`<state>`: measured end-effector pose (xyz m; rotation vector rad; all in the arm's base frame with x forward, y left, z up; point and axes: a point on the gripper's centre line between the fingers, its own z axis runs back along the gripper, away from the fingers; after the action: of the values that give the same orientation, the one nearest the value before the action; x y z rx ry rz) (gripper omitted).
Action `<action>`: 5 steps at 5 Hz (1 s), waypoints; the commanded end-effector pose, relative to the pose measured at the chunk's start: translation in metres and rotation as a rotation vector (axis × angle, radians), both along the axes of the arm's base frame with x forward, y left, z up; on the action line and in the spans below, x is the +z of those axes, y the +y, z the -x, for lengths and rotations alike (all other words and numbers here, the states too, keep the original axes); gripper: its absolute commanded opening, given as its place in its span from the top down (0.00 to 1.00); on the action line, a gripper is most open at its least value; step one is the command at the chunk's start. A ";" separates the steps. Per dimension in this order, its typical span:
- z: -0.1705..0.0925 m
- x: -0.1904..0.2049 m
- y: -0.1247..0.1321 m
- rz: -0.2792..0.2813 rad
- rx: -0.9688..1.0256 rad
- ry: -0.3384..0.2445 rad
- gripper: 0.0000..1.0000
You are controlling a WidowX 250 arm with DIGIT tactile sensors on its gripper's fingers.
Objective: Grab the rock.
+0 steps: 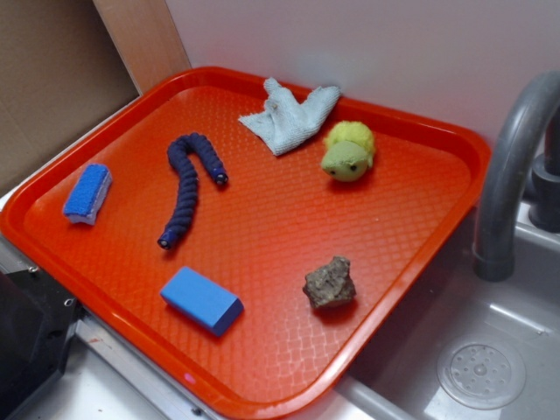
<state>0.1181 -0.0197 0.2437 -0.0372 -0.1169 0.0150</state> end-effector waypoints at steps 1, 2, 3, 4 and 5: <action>0.000 0.000 0.000 0.000 0.000 0.000 0.00; -0.035 0.006 0.010 -0.074 -0.246 -0.095 0.00; -0.069 -0.001 -0.005 -0.133 -0.499 -0.103 0.00; -0.086 -0.019 -0.047 -0.141 -0.750 -0.112 0.00; -0.085 -0.041 -0.099 -0.103 -0.999 -0.122 0.00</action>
<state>0.2111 -0.1105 0.1934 0.0111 -0.1789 -0.9777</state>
